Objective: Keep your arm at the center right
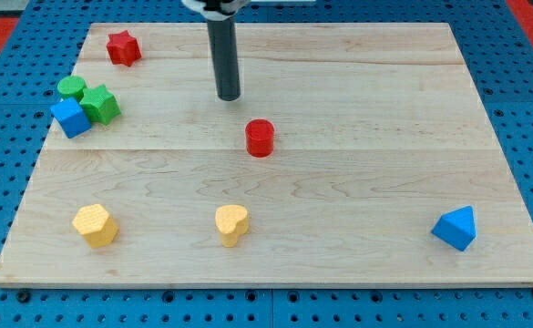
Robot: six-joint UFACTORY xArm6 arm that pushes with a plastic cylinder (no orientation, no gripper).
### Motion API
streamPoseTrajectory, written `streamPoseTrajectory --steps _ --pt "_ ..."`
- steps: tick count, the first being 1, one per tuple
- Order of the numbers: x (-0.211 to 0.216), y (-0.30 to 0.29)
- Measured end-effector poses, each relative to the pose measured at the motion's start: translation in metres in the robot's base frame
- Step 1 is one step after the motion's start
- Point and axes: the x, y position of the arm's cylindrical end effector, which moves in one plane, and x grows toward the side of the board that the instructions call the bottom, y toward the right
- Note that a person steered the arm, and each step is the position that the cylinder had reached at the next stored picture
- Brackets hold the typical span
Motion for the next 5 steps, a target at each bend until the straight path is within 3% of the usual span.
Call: streamPoseTrajectory --steps 3,5 --pt "0.045 0.099" --pt "0.104 0.086"
